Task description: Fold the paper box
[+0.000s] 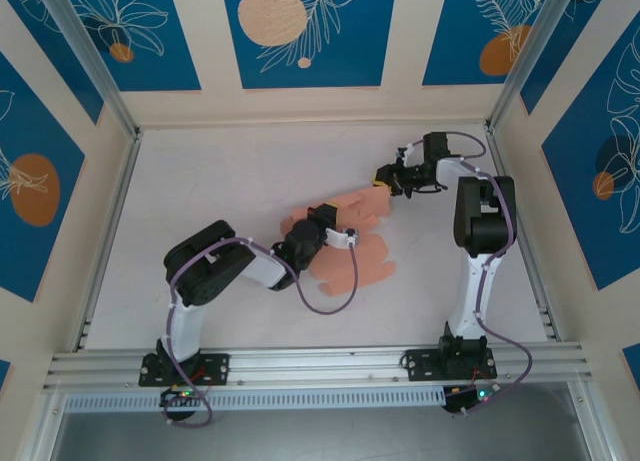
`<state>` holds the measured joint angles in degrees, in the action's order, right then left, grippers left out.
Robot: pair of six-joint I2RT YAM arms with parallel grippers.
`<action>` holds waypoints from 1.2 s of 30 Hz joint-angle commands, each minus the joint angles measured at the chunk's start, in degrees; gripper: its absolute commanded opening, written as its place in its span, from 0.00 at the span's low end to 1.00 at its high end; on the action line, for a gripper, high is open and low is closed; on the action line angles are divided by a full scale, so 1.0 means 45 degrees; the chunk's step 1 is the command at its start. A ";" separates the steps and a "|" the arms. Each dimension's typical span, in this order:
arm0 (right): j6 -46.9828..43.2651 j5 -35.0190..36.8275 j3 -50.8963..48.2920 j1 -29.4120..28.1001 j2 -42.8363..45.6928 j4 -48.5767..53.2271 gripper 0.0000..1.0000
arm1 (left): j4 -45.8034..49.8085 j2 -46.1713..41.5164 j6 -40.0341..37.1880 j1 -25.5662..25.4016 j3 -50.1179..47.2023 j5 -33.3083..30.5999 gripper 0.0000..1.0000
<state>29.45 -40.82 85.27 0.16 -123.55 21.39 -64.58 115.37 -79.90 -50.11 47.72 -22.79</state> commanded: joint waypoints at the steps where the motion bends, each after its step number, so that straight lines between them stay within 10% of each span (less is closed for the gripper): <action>1: -0.0197 -0.0575 -0.0843 0.0025 0.0507 -0.0005 0.24 | 0.0192 0.0363 0.0072 0.0100 0.0193 0.0064 0.00; 36: 0.2055 0.0443 -0.4890 -0.1456 0.4128 -0.3519 0.25 | -0.0670 0.0030 0.0489 0.0214 -0.0315 -0.0306 0.00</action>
<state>40.18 -40.47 65.73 -5.41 -107.31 6.81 -68.79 117.38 -80.99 -49.39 47.68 -24.47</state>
